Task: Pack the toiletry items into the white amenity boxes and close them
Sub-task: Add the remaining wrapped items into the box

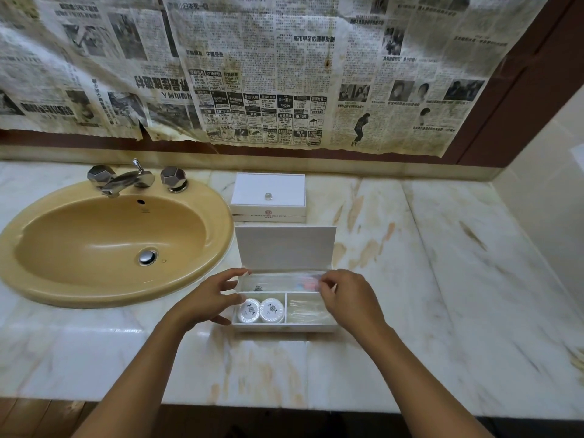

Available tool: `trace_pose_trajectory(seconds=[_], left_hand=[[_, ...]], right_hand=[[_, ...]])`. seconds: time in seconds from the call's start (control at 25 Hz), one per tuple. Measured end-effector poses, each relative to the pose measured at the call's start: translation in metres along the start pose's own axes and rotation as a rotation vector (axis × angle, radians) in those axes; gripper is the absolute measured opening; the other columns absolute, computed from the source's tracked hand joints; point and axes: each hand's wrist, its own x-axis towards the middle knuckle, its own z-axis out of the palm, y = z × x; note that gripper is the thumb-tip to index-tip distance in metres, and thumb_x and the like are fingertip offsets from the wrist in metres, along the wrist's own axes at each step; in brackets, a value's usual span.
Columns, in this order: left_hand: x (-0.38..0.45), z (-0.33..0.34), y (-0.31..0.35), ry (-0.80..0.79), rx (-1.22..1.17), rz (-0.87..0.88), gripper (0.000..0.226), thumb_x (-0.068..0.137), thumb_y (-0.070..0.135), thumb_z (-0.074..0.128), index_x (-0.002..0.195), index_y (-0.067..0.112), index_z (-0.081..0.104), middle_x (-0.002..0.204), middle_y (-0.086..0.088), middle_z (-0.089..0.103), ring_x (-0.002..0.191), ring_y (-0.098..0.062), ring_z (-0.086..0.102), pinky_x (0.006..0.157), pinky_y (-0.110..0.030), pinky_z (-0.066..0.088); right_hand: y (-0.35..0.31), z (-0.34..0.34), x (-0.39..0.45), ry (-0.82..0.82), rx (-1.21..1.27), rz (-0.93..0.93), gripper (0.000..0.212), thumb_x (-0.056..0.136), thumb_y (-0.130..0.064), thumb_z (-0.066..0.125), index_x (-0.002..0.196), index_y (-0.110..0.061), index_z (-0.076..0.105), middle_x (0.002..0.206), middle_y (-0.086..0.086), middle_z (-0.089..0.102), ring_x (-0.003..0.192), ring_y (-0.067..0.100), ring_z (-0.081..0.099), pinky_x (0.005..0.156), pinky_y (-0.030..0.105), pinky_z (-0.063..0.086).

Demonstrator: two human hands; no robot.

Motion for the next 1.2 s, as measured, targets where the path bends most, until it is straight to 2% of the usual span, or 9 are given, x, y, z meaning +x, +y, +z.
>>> trace_pose_trajectory(seconds=[0.12, 0.2, 0.4, 0.56, 0.72, 0.88, 1.0, 1.08, 1.2], left_hand=[[0.000, 0.000, 0.000, -0.006, 0.000, 0.000, 0.052, 0.089, 0.014, 0.067, 0.127, 0.048, 0.056, 0.141, -0.003, 0.054, 0.130, -0.019, 0.050, 0.069, -0.041, 0.062], [0.000, -0.001, 0.000, -0.010, -0.004, 0.003, 0.052, 0.089, 0.013, 0.067, 0.126, 0.048, 0.056, 0.139, -0.002, 0.055, 0.130, -0.019, 0.050, 0.070, -0.043, 0.062], [0.001, -0.001, 0.000, -0.013, -0.002, -0.001, 0.052, 0.089, 0.013, 0.067, 0.125, 0.049, 0.057, 0.139, -0.002, 0.055, 0.130, -0.018, 0.050, 0.070, -0.043, 0.062], [0.001, -0.001, 0.000, -0.015, -0.002, 0.003, 0.051, 0.089, 0.013, 0.066, 0.124, 0.049, 0.057, 0.139, -0.002, 0.055, 0.130, -0.019, 0.050, 0.070, -0.043, 0.062], [0.000, -0.001, 0.002, -0.009, 0.002, 0.000, 0.050, 0.090, 0.013, 0.066, 0.125, 0.047, 0.056, 0.139, -0.001, 0.055, 0.131, -0.018, 0.049, 0.069, -0.041, 0.062], [-0.001, 0.000, 0.003, 0.000, 0.000, 0.003, 0.049, 0.091, 0.011, 0.066, 0.121, 0.049, 0.057, 0.138, -0.001, 0.055, 0.131, -0.016, 0.048, 0.069, -0.042, 0.062], [-0.002, 0.000, 0.004, -0.003, -0.003, 0.008, 0.049, 0.091, 0.011, 0.065, 0.118, 0.050, 0.058, 0.137, 0.001, 0.055, 0.131, -0.017, 0.048, 0.069, -0.042, 0.062], [-0.002, 0.000, 0.004, -0.003, -0.001, 0.013, 0.049, 0.091, 0.011, 0.065, 0.119, 0.049, 0.058, 0.138, 0.002, 0.055, 0.131, -0.017, 0.049, 0.068, -0.042, 0.062], [-0.001, 0.000, 0.004, 0.001, -0.002, 0.011, 0.049, 0.091, 0.010, 0.066, 0.123, 0.046, 0.058, 0.139, 0.001, 0.054, 0.132, -0.017, 0.048, 0.069, -0.042, 0.062]], right_hand=[[0.020, -0.007, 0.004, -0.019, -0.079, 0.114, 0.021, 0.088, -0.019, 0.054, 0.103, -0.020, 0.069, 0.102, -0.002, 0.068, 0.091, 0.018, 0.062, 0.078, 0.029, 0.050], [0.031, -0.009, 0.004, -0.119, -0.143, 0.191, 0.025, 0.087, -0.015, 0.055, 0.109, -0.022, 0.066, 0.108, -0.002, 0.065, 0.093, 0.017, 0.060, 0.075, 0.025, 0.045], [0.039, -0.005, -0.005, -0.399, -0.294, 0.256, 0.028, 0.081, -0.016, 0.061, 0.108, -0.022, 0.060, 0.106, -0.004, 0.061, 0.083, 0.015, 0.052, 0.068, 0.023, 0.039], [0.045, 0.007, -0.009, -0.497, -0.348, 0.257, 0.030, 0.079, -0.013, 0.062, 0.107, -0.021, 0.057, 0.103, -0.004, 0.059, 0.084, 0.016, 0.053, 0.068, 0.022, 0.039], [0.050, 0.012, -0.010, -0.449, -0.349, 0.254, 0.028, 0.083, -0.006, 0.051, 0.107, -0.017, 0.060, 0.108, 0.002, 0.060, 0.085, 0.020, 0.054, 0.071, 0.024, 0.040], [0.054, 0.014, -0.009, -0.376, -0.319, 0.244, 0.023, 0.086, -0.010, 0.049, 0.104, -0.017, 0.063, 0.105, 0.004, 0.061, 0.081, 0.020, 0.052, 0.071, 0.025, 0.040], [0.052, 0.012, -0.003, -0.263, -0.263, 0.255, 0.022, 0.088, -0.011, 0.049, 0.099, -0.020, 0.066, 0.099, 0.001, 0.065, 0.076, 0.018, 0.051, 0.067, 0.024, 0.041], [0.046, 0.007, 0.002, -0.167, -0.212, 0.253, 0.019, 0.089, -0.012, 0.052, 0.096, -0.020, 0.068, 0.096, 0.000, 0.068, 0.075, 0.017, 0.056, 0.064, 0.022, 0.039], [0.030, -0.008, 0.006, -0.014, -0.145, 0.180, 0.014, 0.091, -0.016, 0.056, 0.095, -0.019, 0.069, 0.092, -0.001, 0.070, 0.077, 0.018, 0.062, 0.064, 0.024, 0.045]])
